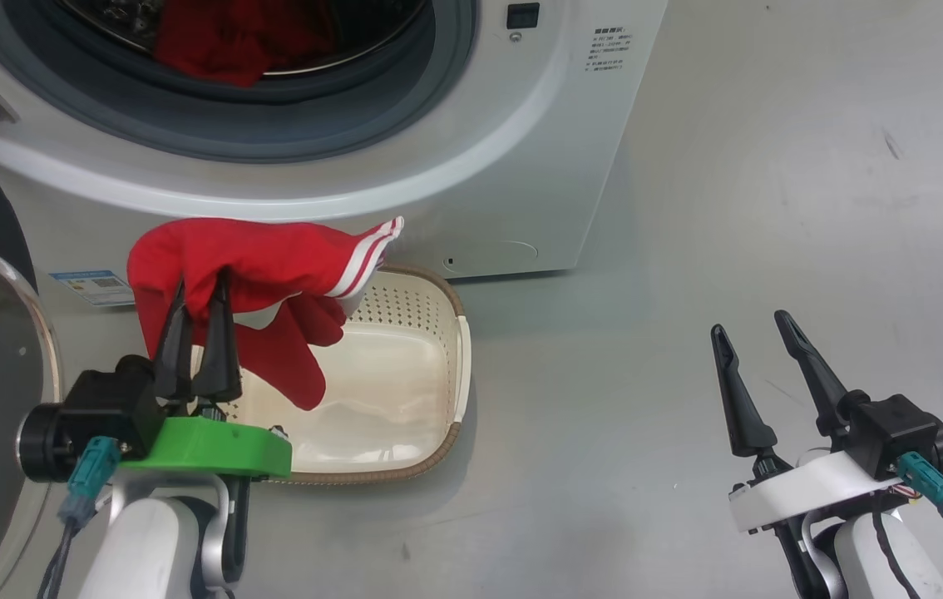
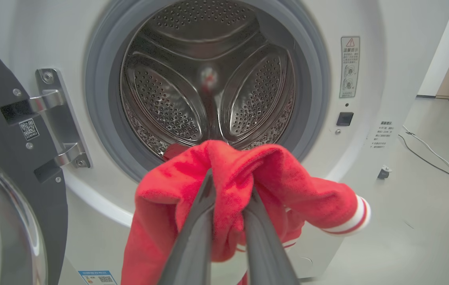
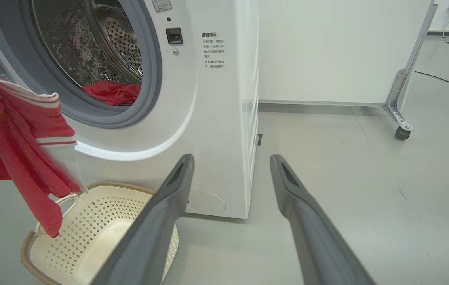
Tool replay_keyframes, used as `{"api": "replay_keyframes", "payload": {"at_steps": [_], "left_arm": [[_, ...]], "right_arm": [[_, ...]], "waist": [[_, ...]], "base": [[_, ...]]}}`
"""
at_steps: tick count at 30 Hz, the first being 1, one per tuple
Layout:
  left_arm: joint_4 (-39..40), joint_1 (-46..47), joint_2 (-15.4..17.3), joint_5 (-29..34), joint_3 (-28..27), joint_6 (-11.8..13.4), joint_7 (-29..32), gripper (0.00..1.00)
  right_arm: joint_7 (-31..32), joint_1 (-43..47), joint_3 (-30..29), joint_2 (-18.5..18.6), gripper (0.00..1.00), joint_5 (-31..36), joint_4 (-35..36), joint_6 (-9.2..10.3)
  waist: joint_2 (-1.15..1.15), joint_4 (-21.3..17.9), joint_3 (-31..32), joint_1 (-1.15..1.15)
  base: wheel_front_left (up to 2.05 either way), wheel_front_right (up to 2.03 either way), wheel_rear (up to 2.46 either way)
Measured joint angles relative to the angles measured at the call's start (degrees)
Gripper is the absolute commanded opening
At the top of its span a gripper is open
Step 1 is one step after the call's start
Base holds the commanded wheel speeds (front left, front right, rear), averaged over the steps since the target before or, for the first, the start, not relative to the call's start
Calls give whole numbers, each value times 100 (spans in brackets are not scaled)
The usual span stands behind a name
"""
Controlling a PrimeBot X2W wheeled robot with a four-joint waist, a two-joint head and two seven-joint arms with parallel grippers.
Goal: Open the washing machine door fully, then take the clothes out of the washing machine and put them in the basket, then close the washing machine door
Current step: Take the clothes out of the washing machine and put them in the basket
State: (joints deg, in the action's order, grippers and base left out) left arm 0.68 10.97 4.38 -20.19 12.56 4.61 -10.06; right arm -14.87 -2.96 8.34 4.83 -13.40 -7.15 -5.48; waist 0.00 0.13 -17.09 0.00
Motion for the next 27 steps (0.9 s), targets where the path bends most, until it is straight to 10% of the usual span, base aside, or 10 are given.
{"api": "replay_keyframes", "payload": {"at_steps": [27], "left_arm": [[-2346, 1078, 9, -99, 64, -96, 345, 0]], "right_arm": [[0, -705, 253, -60, 100, 35, 576, -55]], "waist": [[0, -453, -1526, 0]], "base": [[0, 0, 0]]}}
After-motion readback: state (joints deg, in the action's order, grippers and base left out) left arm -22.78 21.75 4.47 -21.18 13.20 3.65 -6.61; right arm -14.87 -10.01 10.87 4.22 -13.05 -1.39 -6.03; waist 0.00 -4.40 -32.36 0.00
